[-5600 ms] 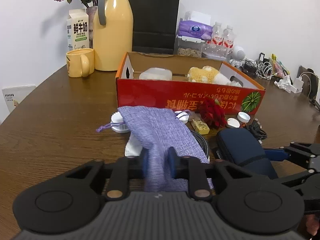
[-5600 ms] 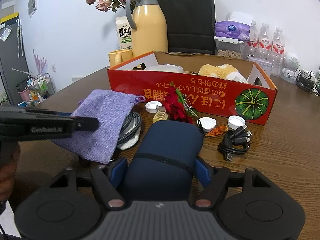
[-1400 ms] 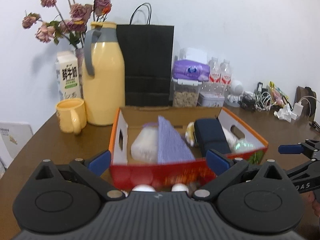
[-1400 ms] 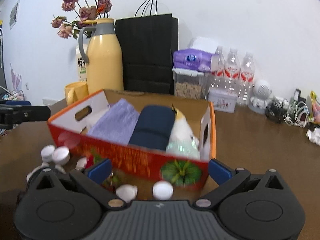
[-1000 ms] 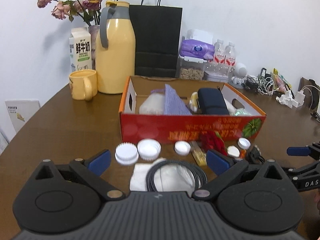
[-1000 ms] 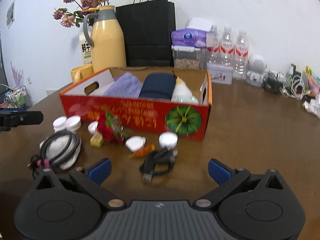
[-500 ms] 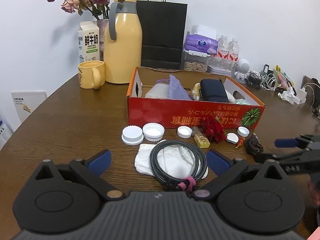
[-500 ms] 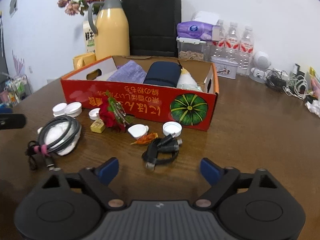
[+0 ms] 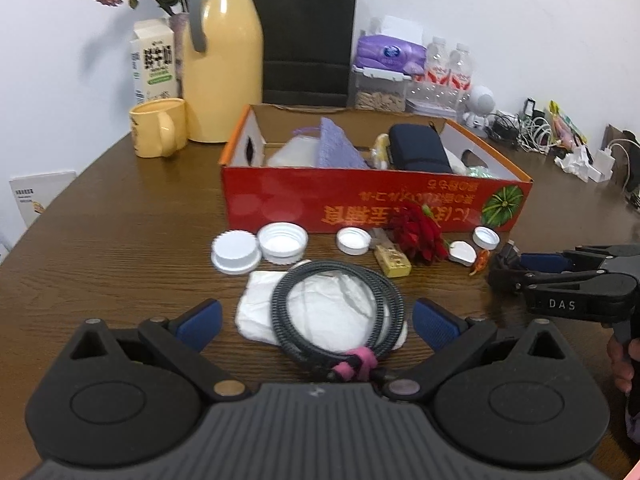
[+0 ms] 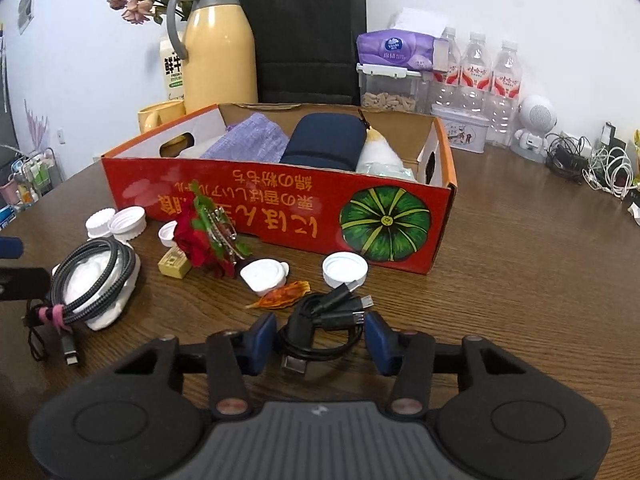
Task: Organize objects
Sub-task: 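Grasp the black USB cables with the right gripper while the left gripper grasps the coiled black cable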
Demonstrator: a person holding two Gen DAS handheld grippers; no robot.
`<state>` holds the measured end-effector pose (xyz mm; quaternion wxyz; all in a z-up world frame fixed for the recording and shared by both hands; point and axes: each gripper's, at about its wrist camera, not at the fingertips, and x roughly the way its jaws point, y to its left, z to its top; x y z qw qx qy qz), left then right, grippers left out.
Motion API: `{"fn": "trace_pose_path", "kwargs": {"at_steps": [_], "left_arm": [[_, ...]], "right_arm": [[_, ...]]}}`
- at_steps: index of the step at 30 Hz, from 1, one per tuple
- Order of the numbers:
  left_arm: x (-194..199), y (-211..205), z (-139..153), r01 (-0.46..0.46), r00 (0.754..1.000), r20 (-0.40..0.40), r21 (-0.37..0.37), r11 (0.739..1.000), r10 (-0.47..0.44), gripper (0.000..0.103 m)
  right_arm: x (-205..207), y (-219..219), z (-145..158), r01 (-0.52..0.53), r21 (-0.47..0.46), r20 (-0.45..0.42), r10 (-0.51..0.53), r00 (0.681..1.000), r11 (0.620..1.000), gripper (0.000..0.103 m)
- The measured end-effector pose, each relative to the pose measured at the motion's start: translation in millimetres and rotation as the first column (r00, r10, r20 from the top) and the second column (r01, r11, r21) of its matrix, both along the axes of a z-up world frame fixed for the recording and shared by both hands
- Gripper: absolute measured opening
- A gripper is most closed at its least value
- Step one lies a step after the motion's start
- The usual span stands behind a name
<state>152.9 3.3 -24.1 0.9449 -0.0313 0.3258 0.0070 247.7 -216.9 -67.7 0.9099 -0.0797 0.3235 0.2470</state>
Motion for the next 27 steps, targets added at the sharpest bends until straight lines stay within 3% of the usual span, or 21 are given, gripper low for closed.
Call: {"fn": "trace_pose_path", "kwargs": {"at_steps": [27], "left_arm": [[21, -17, -14, 0.034, 0.997, -0.070, 0.038, 0.999, -0.031, 0.103]], "right_arm": [[-33, -2, 12, -0.037, 0.049, 0.133, 0.030, 0.991, 0.998, 0.044]]}}
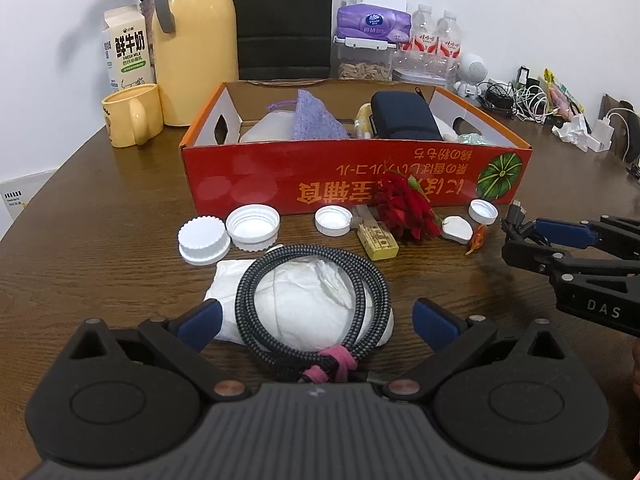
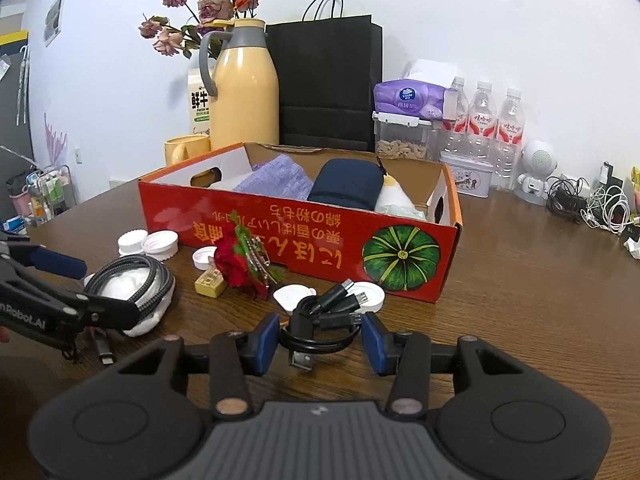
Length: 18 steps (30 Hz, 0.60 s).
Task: Organize objects
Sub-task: 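Grasp the black USB cables with the right gripper while the left gripper grasps the coiled black cable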
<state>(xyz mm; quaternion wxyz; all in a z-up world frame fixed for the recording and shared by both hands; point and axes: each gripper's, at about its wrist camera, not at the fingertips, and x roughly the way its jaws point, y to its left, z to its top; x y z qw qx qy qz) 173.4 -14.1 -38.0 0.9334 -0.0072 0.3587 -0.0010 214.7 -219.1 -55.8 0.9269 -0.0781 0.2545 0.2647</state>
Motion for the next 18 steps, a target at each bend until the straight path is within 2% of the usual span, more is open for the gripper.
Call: {"fn": "trace_pose_path", "kwargs": {"at_steps": [11, 15, 18], "left_arm": [[6.2, -1.6, -9.6, 0.032, 0.999, -0.021, 0.006, 0.999, -0.032, 0.103], [4.5, 1.0, -8.8, 0.028, 1.000, -0.010, 0.002, 1.000, -0.028, 0.090], [3.8, 2.6, -8.8, 0.028, 1.000, -0.003, -0.001, 1.000, -0.028, 0.089]], "right_arm": [[-0.8, -1.5, 0.0, 0.000, 0.004, 0.001, 0.000, 1.000, 1.000, 0.044], [0.1, -0.6, -1.1, 0.000, 0.000, -0.005, 0.000, 1.000, 1.000, 0.044], [0.6, -0.4, -1.5, 0.000, 0.000, -0.008, 0.000, 1.000, 1.000, 0.044]]}}
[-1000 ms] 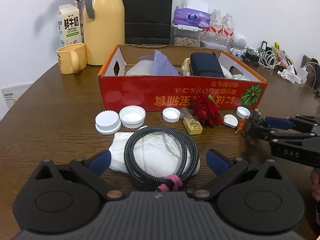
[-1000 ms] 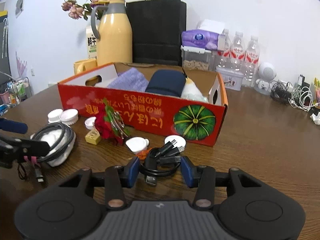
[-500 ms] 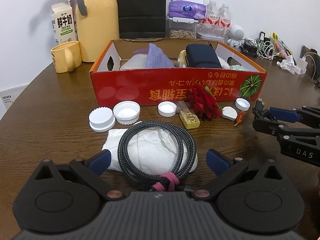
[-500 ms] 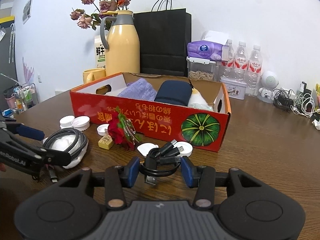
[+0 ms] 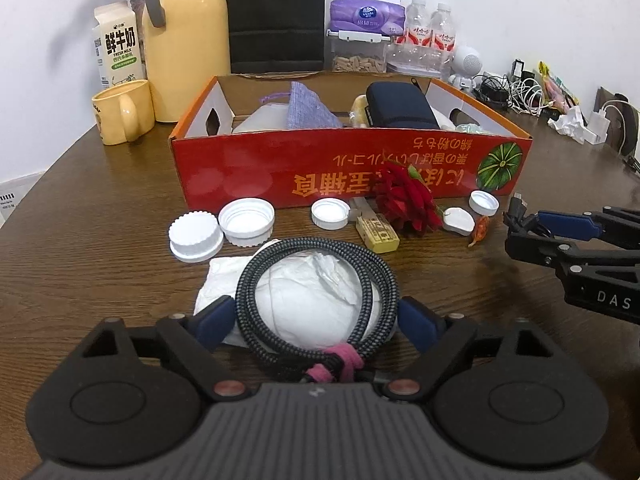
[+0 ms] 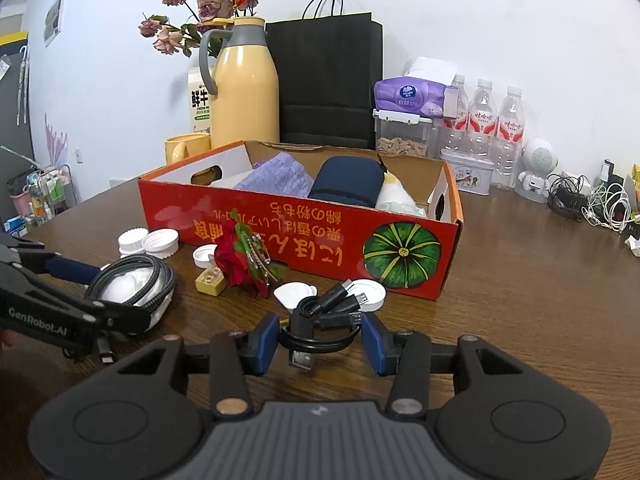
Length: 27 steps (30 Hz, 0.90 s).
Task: Organize objects
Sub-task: 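Grasp the black USB cables with the right gripper while the left gripper grasps the coiled black cable, then carry both cables into the box and open both grippers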
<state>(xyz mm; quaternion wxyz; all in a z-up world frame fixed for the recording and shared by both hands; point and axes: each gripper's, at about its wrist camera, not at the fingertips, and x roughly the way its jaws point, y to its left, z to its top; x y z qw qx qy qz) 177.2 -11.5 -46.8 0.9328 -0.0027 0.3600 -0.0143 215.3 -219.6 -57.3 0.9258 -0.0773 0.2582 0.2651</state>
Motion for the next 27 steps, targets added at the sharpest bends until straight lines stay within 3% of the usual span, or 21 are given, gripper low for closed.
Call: {"fn": "trace_pose_path", "kwargs": {"at_steps": [19, 27], "left_arm": [[-17, 3, 34, 0.020, 0.995, 0.102, 0.003, 1.000, -0.020, 0.083], [-1, 1, 78, 0.028, 0.974, 0.224, 0.030, 0.999, -0.035, 0.083]], "right_arm": [[-3, 0, 4, -0.006, 0.011, 0.023, 0.006, 1.000, 1.000, 0.044], [-4, 6, 40, -0.030, 0.038, 0.114, 0.026, 0.993, 0.999, 0.044]]}}
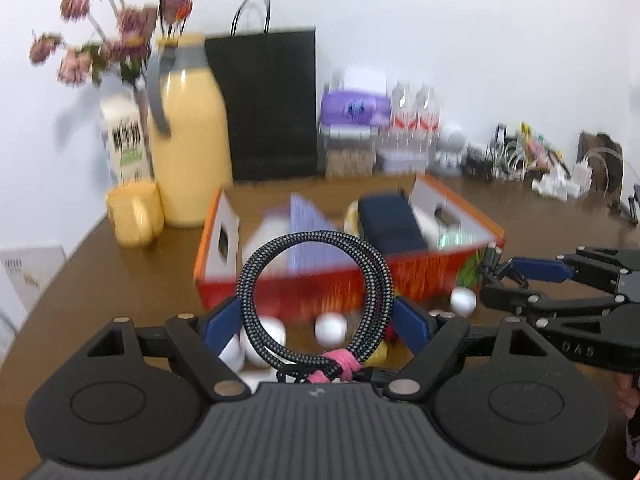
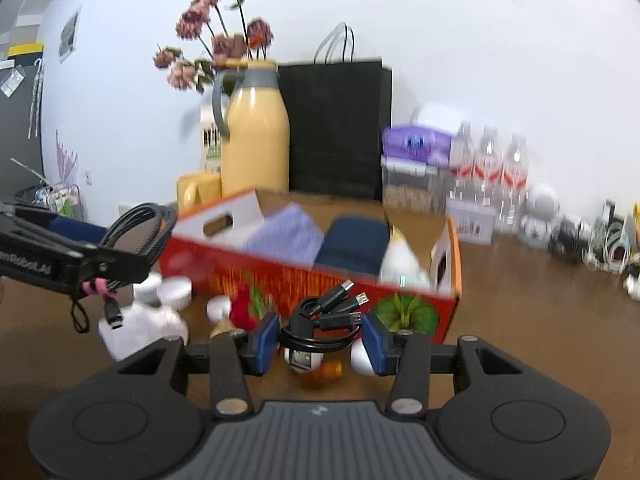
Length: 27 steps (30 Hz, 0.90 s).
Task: Organize objects
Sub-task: 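Carry both cables into the box and open both grippers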
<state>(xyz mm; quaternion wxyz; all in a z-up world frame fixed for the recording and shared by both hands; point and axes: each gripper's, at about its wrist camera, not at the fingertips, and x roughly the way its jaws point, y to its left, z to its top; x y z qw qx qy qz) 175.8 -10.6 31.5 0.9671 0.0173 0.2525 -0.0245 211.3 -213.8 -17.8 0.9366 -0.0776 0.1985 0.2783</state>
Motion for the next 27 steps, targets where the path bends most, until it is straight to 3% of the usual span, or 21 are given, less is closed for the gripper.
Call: {"fn": "trace_pose_path", "kwargs": {"at_steps": [5, 10, 18, 27], "left_arm": [[28, -4, 30, 0.000, 0.996, 0.084, -0.015, 1.000, 0.001, 0.083], [64, -9, 40, -0.011, 0.994, 0.105, -0.034, 0.999, 0.014, 0.083], [126, -6, 19, -0.091, 0.993, 0.075, -0.065, 0.994, 0.096, 0.083], [160, -2, -18, -0.115, 0.993, 0.017, -0.041, 0.993, 0.115, 0.083]], "right_arm": [[21, 12, 27, 0.006, 0.018, 0.049, -0.007, 0.999, 1.000, 0.044], [54, 24, 40, 0.047, 0.033, 0.057, -0.049, 0.997, 0.998, 0.044], [114, 36, 32, 0.112, 0.060, 0.001, -0.113, 0.994, 0.992, 0.044], [133, 34, 3, 0.120, 0.027, -0.024, -0.119, 0.993, 0.992, 0.044]]}}
